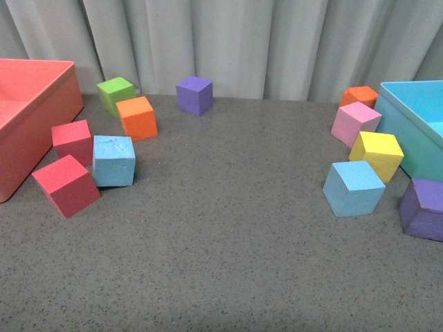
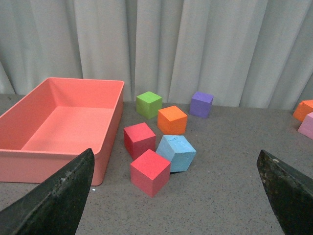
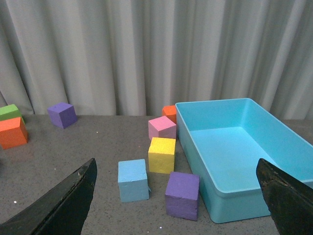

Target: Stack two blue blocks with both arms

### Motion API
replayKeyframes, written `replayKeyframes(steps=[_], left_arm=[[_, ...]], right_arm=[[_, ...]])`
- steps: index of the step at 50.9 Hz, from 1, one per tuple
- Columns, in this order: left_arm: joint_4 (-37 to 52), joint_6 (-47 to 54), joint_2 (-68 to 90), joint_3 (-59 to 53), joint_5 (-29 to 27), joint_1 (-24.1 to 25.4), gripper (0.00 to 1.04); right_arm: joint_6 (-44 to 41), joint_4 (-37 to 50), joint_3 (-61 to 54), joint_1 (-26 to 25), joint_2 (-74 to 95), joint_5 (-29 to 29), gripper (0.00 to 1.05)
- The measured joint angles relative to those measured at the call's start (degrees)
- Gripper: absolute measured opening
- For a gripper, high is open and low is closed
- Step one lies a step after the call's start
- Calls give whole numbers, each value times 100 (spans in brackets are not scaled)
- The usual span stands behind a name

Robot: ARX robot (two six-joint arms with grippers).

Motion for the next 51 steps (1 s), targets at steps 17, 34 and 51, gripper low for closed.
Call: replayKeyframes(steps=[17,34,51], left_arm=[[0,0,0,0,0,0,98],[0,0,0,0,0,0,98],[0,0,0,0,0,0,98]], right_arm=[[0,0,0,0,0,0,95],[-2,0,0,0,0,0,95],[-2,0,0,0,0,0,95]])
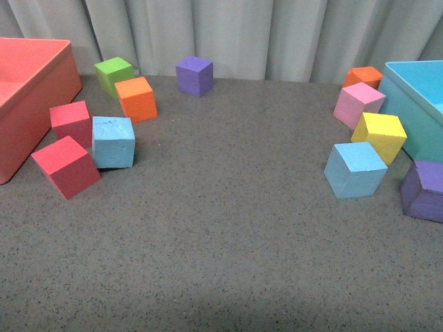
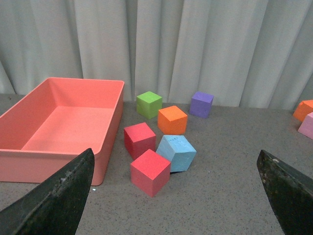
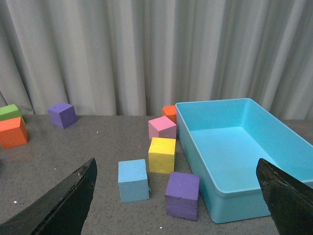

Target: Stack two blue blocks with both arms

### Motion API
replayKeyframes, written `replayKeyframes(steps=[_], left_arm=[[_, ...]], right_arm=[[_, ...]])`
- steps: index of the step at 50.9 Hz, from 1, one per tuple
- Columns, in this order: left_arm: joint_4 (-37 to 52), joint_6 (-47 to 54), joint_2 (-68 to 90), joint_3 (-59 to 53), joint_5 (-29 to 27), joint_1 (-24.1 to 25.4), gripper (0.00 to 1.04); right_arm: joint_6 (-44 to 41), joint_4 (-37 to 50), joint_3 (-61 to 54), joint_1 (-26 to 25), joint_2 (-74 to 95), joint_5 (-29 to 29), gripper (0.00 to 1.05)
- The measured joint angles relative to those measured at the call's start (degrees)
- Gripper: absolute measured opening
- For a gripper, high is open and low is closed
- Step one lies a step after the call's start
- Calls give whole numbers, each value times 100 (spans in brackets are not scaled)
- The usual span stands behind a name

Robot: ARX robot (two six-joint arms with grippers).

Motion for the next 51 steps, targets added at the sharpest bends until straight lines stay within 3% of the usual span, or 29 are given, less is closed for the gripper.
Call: replayKeyframes(steps=[2,4,5,8,11,18,26,33,38,51], left_arm=[[2,0,0,0,0,0,98],[0,0,0,0,2,0,98],[0,0,0,0,0,0,98],[0,0,-2,0,-4,0,98],[0,0,-2,0,-4,0,98],[0,0,-2,0,-4,0,98],[0,0,-2,0,-4,0,98],[0,0,-2,0,-4,0,98],[0,0,-2,0,-4,0,98],[0,0,-2,0,-4,0,98]], right_arm=[[-2,-4,0,4,2,7,95],[-313,-131,72,282,192,857,95],[-533,-116,125,444,426,1585,95],[-796,190,291,516,1224,2321,95],[-752,728,498,446,2081,2201,95],[-2,1777,1547,212,4701,1246,95],[350,1711,2610,289,6658,866,95],[688,603,4188,448,8682,713,95],[699,-101,5060,597,9685,306,95],[468,-1058,6492,820,11210,219,95]])
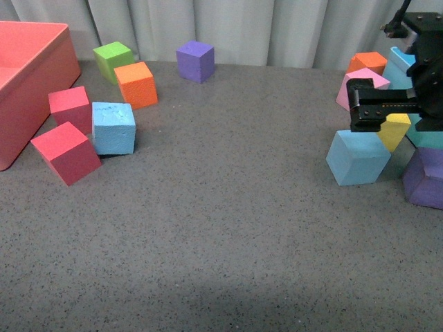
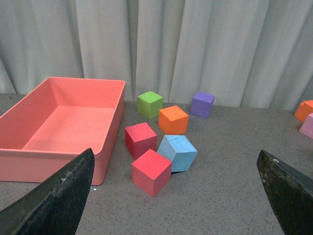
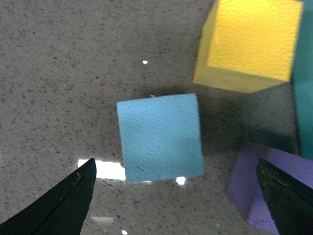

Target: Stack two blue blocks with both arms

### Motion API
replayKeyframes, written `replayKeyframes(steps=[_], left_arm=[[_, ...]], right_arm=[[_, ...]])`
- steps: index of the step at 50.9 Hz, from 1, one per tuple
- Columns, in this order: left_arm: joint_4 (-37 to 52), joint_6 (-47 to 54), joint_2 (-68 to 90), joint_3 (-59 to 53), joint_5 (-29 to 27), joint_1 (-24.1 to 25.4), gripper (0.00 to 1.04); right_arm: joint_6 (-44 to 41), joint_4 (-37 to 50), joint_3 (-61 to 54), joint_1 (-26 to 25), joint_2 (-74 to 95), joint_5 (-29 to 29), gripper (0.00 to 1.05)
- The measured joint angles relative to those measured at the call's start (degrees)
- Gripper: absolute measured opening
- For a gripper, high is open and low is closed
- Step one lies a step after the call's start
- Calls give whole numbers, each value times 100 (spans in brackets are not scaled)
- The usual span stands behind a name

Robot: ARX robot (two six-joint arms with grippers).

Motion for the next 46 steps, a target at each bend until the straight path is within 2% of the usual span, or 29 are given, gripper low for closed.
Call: replayKeyframes(steps=[12,30,40,46], left_arm=[[0,0,0,0,0,0,98],[0,0,0,0,0,0,98],[0,0,0,0,0,0,98],[0,0,0,0,0,0,98]], right_arm=[[-50,-553,732,77,815,153,95],[-61,-846,1331,114,1556,120,95],[-118,-1113,1596,107,1753,264,72],[-101,-1255,1685,111,1757,267,54]])
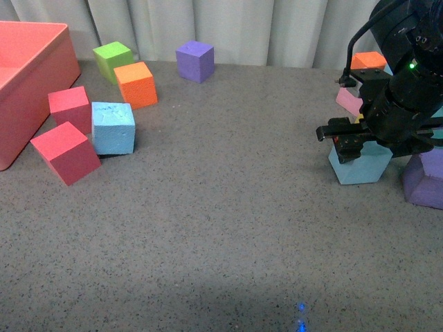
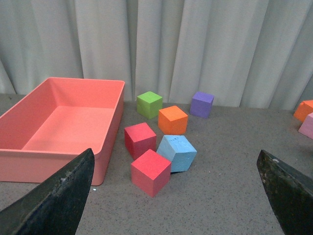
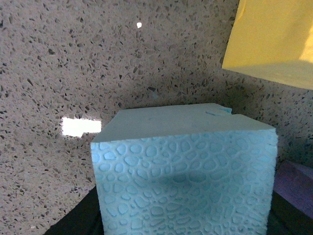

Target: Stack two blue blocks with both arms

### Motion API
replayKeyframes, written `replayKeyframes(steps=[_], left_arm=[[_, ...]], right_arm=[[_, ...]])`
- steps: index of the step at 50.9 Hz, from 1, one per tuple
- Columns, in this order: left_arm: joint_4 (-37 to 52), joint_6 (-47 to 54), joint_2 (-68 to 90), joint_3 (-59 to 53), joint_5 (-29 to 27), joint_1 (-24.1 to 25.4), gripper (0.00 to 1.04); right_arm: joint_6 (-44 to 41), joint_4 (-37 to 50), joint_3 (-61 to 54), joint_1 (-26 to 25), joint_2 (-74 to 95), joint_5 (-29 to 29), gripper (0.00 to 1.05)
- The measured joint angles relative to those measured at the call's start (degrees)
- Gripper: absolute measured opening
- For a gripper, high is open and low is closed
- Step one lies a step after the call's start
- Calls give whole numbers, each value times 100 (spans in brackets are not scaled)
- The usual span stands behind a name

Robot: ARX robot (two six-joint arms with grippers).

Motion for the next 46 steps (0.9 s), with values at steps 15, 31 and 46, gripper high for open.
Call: replayKeyframes(steps=[15,31,46], left_arm=[[0,0,0,0,0,0,98],[0,0,0,0,0,0,98],[0,0,0,0,0,0,98]], right_arm=[[358,-111,358,374,-17,-271,46],[828,-776,1810,1137,658,-387,45],[1285,-1239,2796,1486,1425,-378,45]])
